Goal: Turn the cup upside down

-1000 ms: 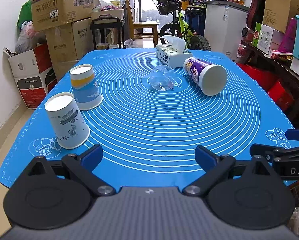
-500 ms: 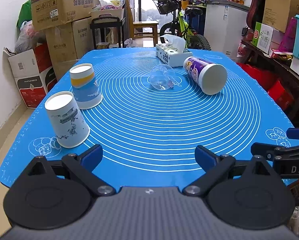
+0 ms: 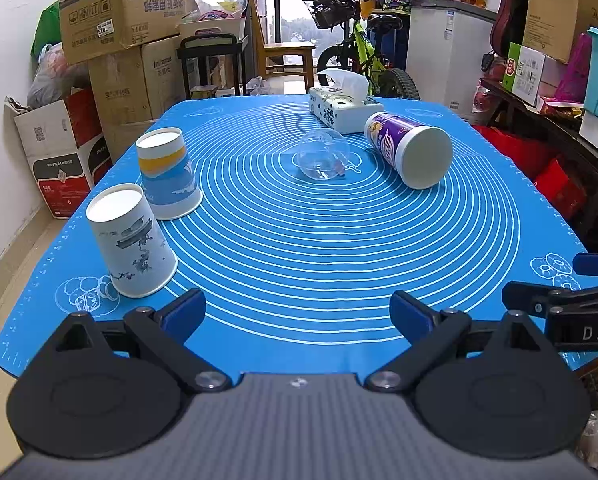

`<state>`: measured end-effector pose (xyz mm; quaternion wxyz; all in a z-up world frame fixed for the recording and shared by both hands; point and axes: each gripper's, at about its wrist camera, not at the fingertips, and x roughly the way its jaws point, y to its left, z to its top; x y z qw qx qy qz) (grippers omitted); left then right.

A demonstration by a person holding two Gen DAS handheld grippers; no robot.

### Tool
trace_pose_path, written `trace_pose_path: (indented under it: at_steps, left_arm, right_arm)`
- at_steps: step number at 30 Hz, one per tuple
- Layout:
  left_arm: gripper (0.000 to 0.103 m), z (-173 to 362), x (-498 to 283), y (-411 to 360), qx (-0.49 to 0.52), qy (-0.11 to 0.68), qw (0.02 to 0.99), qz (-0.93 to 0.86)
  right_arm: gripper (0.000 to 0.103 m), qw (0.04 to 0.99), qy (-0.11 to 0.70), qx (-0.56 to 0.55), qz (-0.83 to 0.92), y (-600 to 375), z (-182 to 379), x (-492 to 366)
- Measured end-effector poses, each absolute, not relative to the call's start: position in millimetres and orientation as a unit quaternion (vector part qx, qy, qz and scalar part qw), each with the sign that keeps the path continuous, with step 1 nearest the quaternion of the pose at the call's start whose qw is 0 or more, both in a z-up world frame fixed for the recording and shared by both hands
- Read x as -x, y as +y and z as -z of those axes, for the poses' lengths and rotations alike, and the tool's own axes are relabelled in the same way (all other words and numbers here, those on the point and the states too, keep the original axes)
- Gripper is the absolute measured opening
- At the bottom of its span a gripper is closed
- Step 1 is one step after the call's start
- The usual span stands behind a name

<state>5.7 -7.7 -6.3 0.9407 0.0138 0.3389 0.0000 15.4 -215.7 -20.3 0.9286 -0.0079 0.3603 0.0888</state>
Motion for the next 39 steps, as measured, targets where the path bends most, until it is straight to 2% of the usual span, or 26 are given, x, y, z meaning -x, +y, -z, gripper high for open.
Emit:
trace_pose_path:
  at_steps: [16, 34, 39]
  left_arm:
    - [0.098, -9, -42, -11, -0.022, 0.309, 0.951, 0.002]
    - [0.097, -6, -173, -26, -0.028, 0.305, 0.952, 0.018]
    - [0.097, 3, -210, -33, -0.023, 0.328, 0.944, -0.001]
  right_arm:
    - [0.101, 0.943, 0.324, -0.011, -0.072, -233, -1, -56]
    - [0.101, 0.953, 0.301, -0.023, -0.039, -258, -8, -169]
    - [0.101, 0.953, 0.301, -0.033, -0.035, -265, -5, -185]
